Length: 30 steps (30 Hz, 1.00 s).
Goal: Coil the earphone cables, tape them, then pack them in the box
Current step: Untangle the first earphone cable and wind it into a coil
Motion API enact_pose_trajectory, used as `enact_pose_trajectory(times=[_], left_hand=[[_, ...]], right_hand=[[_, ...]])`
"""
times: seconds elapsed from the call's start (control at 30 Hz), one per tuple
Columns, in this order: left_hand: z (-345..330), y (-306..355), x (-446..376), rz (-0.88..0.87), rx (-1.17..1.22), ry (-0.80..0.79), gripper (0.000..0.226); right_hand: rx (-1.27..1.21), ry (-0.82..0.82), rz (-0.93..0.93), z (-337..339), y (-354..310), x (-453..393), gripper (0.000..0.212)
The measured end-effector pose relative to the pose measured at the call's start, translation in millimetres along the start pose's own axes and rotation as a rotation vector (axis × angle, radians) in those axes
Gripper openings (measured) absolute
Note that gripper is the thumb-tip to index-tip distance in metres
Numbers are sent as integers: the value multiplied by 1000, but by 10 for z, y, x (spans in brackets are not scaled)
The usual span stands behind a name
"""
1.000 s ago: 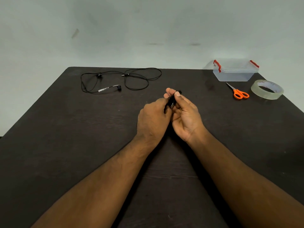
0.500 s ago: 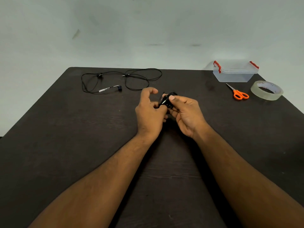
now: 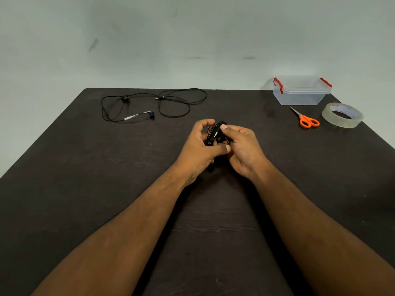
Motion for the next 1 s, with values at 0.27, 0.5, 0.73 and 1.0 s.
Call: enact_pose_trajectory(times=[0.27,0.5,0.73,1.0], left_hand=[[96,102,-10,-164,-129,85,61],[178,103,-41,-223,-307,177,52],[153,145,-35,-196,-121,187,16],[122,-40,-63,111,279,52,4]], right_hand=[[-37,-25,7,-30,-7,7,24],[-55,-62,-92,-19,-3,1,28],[172,161,197,79,-147,-18,39],[321,165,320,146,-286,-20,33]])
Point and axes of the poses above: each hand's wrist, its own x-axis away from the middle knuckle, its own z-axis out of the back of the hand, y = z × x, the point moved 7 cm from there along -x, towards the middle knuckle, and after that the axes turned 9 degrees about -x, right-handed, at the moved point
